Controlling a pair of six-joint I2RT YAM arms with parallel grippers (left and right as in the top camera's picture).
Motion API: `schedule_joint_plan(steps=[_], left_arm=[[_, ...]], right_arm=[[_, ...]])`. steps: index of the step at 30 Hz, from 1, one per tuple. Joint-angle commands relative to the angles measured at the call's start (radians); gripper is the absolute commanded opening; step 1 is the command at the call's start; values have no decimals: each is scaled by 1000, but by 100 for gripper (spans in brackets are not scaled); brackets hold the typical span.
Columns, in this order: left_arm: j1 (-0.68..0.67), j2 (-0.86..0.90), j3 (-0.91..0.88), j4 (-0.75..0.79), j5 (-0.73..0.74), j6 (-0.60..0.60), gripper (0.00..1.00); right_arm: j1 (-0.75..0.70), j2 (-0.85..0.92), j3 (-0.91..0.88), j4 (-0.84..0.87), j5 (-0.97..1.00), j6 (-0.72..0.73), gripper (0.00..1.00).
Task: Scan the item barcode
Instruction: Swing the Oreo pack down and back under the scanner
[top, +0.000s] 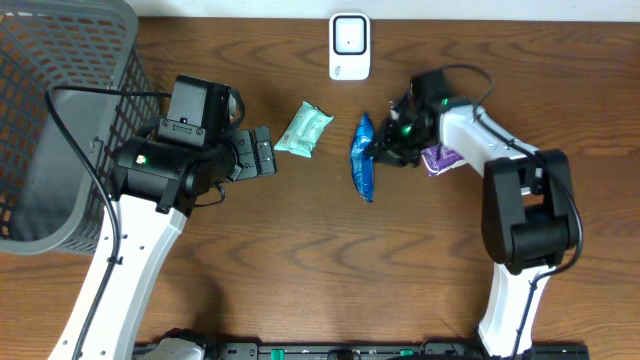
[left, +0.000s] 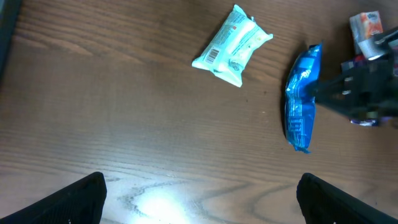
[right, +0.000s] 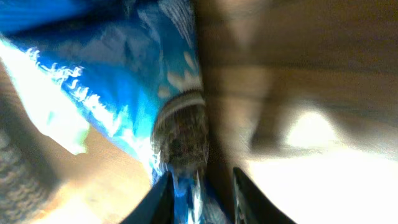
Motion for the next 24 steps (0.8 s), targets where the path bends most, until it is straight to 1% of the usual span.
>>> schedule_joint_plan(steps=[1, 3, 5, 7, 10, 11, 12, 15, 17, 19, 20, 22, 24], left_arm=[[5, 7, 3, -3, -13, 17, 98], [5, 7, 3, -3, -13, 17, 98], [5, 7, 3, -3, -13, 17, 98], [5, 7, 3, -3, -13, 17, 98], [5, 7, 3, -4, -13, 17, 98], [5, 7, 3, -3, -13, 17, 98], [5, 7, 3, -3, -13, 17, 98], [5, 7, 3, -3, -13, 17, 98], [5, 7, 3, -3, -13, 17, 98], [5, 7, 3, -3, -13, 17, 98], [5, 7, 3, -3, -13, 17, 98], [5, 7, 3, -3, -13, 17, 98], [5, 7, 3, -3, -13, 17, 98]], right_arm=[[14, -77, 154, -138, 316, -142, 28], [35, -77, 228, -230, 380, -169, 33], [52, -77, 247, -252, 399, -173, 35], [77, -77, 249, -253, 390, -178, 34], [120, -75, 245, -259, 378, -180, 28], [136, -75, 243, -266, 375, -180, 29], [150, -75, 243, -276, 371, -181, 32], [195, -75, 238, -327, 383, -206, 48], [224, -75, 222, -343, 416, -205, 54], [252, -74, 191, -335, 485, -183, 57], [267, -75, 166, -327, 547, -147, 58], [294, -75, 107, -296, 640, -80, 62], [307, -74, 49, -234, 650, -63, 62]])
